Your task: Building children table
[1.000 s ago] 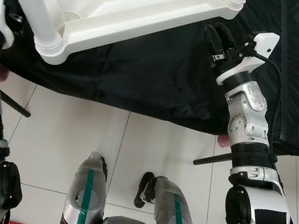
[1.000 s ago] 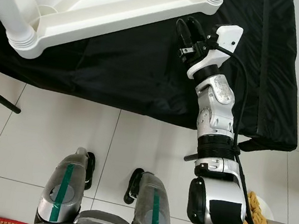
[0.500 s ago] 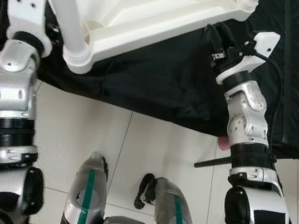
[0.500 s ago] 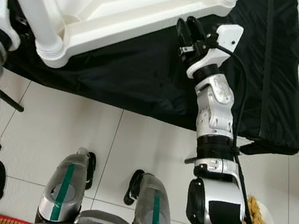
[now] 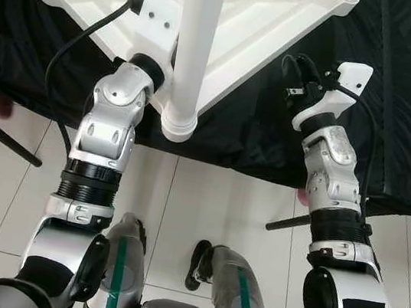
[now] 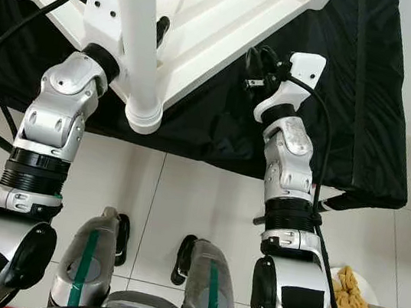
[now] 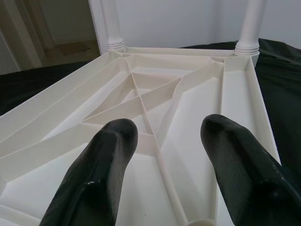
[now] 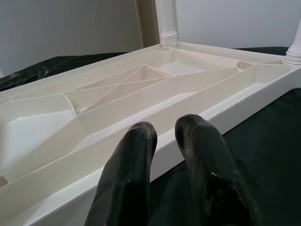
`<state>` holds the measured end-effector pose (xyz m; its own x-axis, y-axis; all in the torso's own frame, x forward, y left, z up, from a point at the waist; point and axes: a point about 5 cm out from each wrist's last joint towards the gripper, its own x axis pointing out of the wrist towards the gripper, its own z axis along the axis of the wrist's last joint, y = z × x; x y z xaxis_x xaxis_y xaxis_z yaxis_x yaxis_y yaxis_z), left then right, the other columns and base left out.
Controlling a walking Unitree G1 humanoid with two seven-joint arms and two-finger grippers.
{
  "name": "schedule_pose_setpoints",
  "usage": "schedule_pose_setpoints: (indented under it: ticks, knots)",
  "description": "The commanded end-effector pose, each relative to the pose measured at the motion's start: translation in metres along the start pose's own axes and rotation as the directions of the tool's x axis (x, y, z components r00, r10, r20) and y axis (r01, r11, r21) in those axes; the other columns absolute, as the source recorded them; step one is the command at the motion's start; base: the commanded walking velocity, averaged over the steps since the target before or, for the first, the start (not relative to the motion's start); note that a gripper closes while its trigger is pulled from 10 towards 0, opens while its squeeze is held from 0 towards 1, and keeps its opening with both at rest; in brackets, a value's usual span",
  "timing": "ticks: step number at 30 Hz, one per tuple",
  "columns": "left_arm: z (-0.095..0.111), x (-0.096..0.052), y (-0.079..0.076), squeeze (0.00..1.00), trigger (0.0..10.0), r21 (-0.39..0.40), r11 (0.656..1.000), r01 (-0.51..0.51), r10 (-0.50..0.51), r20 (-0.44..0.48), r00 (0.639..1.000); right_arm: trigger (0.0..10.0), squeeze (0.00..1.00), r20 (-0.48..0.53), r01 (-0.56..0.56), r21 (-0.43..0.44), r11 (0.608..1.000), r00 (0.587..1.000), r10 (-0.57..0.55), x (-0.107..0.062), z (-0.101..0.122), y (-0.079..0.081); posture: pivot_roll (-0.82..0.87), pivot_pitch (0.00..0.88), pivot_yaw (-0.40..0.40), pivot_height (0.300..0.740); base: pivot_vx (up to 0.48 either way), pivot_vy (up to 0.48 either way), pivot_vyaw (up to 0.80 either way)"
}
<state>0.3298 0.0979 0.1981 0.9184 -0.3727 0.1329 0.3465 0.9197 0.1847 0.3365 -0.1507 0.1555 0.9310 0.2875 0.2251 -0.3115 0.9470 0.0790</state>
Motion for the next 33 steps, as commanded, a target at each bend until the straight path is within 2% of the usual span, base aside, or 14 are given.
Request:
schedule_pose_setpoints:
  ticks: [1,4,15,17,21,22,28,33]
  knots:
    - [0.002,0.006,-0.011,0.0,10.0,-0.009,1.0,0.02,-0.019,0.005,1.0,10.0,0.0,-0.019,0.022,0.0,1.0,1.0,-0.022,0.0,-0.003,-0.002,0.08,0.019,-0.056,0.74,0.0,0.0,0.0]
    - [0.004,0.007,-0.022,0.0,10.0,-0.015,0.999,0.042,-0.042,0.012,0.999,10.0,0.0,-0.019,0.01,0.015,1.0,1.0,-0.01,-0.002,-0.004,0.002,0.08,0.013,-0.052,0.74,0.0,0.0,0.0]
    - [0.003,0.008,-0.022,0.0,10.0,-0.014,0.999,0.036,-0.036,0.007,0.999,10.0,0.0,-0.035,-0.027,0.027,0.999,0.999,0.028,-0.009,-0.008,0.01,0.07,0.015,-0.049,0.74,0.0,0.0,0.0]
    - [-0.004,0.007,-0.015,0.0,10.0,0.007,1.0,0.021,-0.021,-0.014,1.0,10.0,0.0,-0.034,-0.064,0.014,0.998,0.997,0.064,-0.016,-0.011,0.018,0.08,0.022,-0.051,0.74,0.0,0.0,0.0]
    - [-0.005,0.006,-0.012,0.0,10.0,0.011,1.0,0.015,-0.015,-0.021,1.0,10.0,0.0,-0.032,-0.065,0.01,0.998,0.997,0.065,-0.017,-0.011,0.019,0.08,0.029,-0.055,0.74,0.0,0.0,0.0]
    - [-0.009,0.004,-0.004,0.0,10.0,0.023,1.0,-0.013,0.013,-0.038,0.999,10.0,0.0,-0.028,-0.062,0.01,0.998,0.998,0.062,-0.019,-0.011,0.02,0.08,0.035,-0.057,0.74,0.0,0.0,0.0]
    - [-0.013,0.001,0.002,0.0,10.0,0.028,0.999,-0.032,0.034,-0.053,0.998,10.0,0.0,-0.028,-0.058,0.015,0.998,0.998,0.059,-0.019,-0.011,0.022,0.09,0.038,-0.061,0.74,0.0,0.0,0.0]
    - [-0.018,-0.006,0.015,0.0,10.0,0.033,0.996,-0.08,0.083,-0.073,0.994,10.0,0.0,-0.026,-0.051,0.03,0.998,0.998,0.052,-0.017,-0.012,0.025,0.09,0.029,-0.065,0.74,0.0,0.0,0.0]
